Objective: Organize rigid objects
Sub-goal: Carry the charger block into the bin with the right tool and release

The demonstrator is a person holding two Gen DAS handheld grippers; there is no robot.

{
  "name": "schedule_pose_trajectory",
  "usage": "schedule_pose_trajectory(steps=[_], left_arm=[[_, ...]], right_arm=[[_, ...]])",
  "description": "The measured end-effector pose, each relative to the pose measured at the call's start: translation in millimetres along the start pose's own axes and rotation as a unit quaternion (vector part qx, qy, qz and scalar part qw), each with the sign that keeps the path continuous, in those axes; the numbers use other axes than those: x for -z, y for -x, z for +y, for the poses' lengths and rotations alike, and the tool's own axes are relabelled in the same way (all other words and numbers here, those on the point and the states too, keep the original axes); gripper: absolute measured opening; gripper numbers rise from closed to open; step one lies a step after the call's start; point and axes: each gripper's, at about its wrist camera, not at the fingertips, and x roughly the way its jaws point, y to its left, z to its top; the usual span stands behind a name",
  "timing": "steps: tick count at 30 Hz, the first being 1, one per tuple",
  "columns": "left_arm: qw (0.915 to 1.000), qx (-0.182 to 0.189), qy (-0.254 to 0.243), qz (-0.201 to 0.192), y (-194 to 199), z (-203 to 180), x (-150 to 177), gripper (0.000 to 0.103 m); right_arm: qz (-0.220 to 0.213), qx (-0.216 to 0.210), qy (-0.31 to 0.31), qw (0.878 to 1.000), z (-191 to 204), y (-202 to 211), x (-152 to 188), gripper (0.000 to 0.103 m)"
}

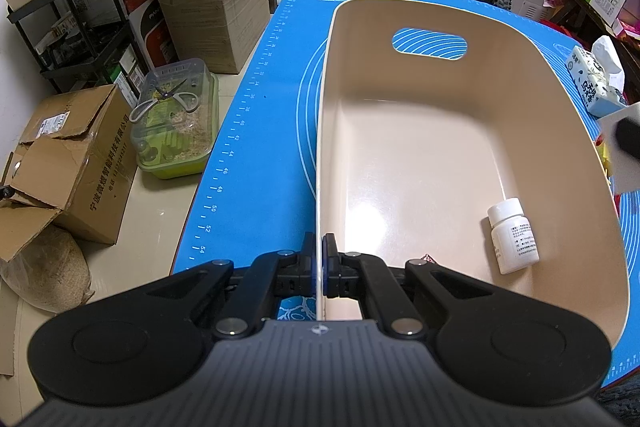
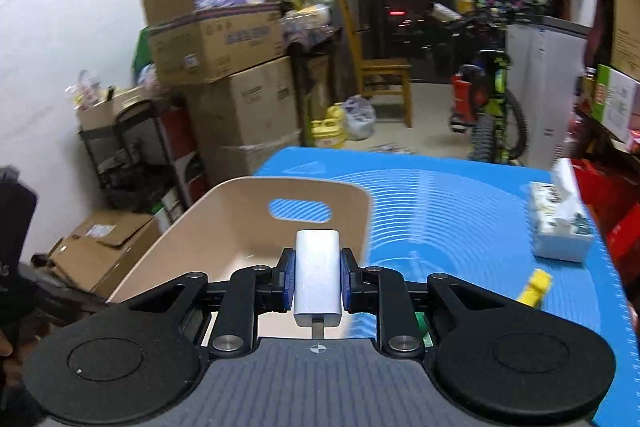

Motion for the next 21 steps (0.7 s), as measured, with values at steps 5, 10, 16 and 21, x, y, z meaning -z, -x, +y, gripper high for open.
schedule_pose_trajectory(steps=[5, 10, 16, 21], left_arm=[[1.0, -0.001, -0.001, 0.0, 0.1, 0.0, -0.1, 0.004], [1.0, -0.001, -0.003, -0.001, -0.1, -0.1, -0.1, 0.004], [1.0, -0.002, -0.003, -0.001, -0.3, -0.7, 0.0, 0.004], [1.0, -0.002, -0.003, 0.0, -0.3, -0.7, 0.0, 0.004]], right_arm=[[0.036, -0.021, 0.027, 0.999, 25.7, -19.8, 9.5, 0.032], [0.079, -0.033, 0.057, 0.995, 45.8, -35.8, 22.2, 0.032], [0.132, -0.037, 0.071, 0.988, 56.8, -49.9, 35.2, 0.032], [0.151, -0.033, 0.065, 0.986, 54.7, -54.6, 42.3, 0.032]])
